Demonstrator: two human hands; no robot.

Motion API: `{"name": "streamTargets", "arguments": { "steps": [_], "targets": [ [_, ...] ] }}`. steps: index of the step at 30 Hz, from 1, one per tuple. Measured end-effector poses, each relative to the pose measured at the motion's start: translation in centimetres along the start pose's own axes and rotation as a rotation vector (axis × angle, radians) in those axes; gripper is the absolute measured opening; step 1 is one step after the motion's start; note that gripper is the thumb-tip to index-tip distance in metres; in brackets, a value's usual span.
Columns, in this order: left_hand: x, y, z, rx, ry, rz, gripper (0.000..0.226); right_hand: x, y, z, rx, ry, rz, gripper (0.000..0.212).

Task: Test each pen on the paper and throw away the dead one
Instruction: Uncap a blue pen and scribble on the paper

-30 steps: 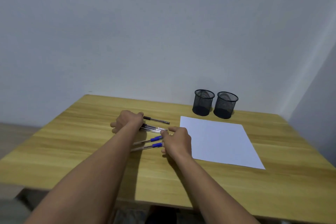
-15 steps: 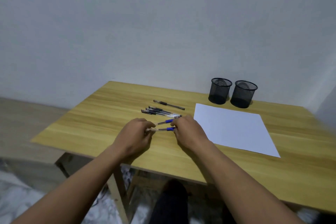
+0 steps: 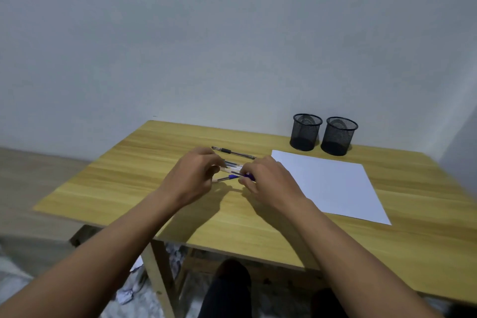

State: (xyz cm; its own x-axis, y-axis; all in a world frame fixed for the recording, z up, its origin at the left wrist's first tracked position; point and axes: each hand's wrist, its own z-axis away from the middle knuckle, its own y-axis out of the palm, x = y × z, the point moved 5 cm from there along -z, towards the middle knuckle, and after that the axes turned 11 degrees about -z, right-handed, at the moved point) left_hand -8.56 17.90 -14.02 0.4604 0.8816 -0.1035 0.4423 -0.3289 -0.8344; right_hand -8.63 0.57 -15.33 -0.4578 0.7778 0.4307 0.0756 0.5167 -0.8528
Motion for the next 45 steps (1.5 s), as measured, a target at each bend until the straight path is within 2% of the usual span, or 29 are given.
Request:
{"name": "streamTargets", "arguments": {
  "steps": [2,4,6,8,12,15,18,22,29,35,39,45],
  "targets": [
    [-0.9,-1.1,-1.1,-0.129,-0.036,0.03,0.028,-0.7,-1.1,0.0,-0.058,0.052,-0.103,0.024],
    [-1.8,-2.1,-1.8,-0.277,-0.155,0.139,0.034,-1.7,-2.3,0.1,-0.152,0.115,-0.201,0.023],
    [-2.8,-2.1,-2.3,-0.34,-0.283,0.288,0.033,-2.6,-3.4,0.4,-0.24,0.18,-0.306,0.021],
    [-4.0,-0.7,-2.8,-0.259,-0.347,0.44,0.026,-3.6,-4.6,0.9,-0.323,0.246,-0.466,0.017],
    [-6.6,2.6,-3.8,0.036,-0.326,0.731,0.019,-5.3,-6.6,1.5,-0.435,0.359,-0.907,0.005],
    [-7.7,3.0,-4.7,0.022,-0.36,0.912,0.016,-6.2,-7.1,1.9,-0.467,0.42,-1.256,0.006],
    [-7.7,2.8,-5.8,-0.029,-0.424,1.001,0.016,-6.5,-7.3,2.1,-0.469,0.426,-1.431,0.004],
    [-7.7,2.3,-7.2,-0.047,-0.415,1.003,0.022,-6.4,-7.7,1.5,-0.462,0.385,-1.492,0.003],
    [-7.1,1.7,-9.4,-0.016,-0.399,1.061,0.015,-5.9,-8.4,-0.7,-0.464,0.277,-1.446,0.003],
    [-6.4,2.2,-10.6,0.038,-0.299,1.04,0.016,-6.5,-8.2,-1.8,-0.454,0.289,-1.345,0.005],
    [-5.4,2.8,-11.4,0.06,-0.344,1.077,0.018,-7.1,-8.0,-2.6,-0.474,0.304,-1.378,0.005],
    [-4.5,3.8,-12.6,0.132,-0.338,0.981,0.006,-8.5,-6.9,-3.6,-0.502,0.348,-1.433,0.008]
  ]
}}
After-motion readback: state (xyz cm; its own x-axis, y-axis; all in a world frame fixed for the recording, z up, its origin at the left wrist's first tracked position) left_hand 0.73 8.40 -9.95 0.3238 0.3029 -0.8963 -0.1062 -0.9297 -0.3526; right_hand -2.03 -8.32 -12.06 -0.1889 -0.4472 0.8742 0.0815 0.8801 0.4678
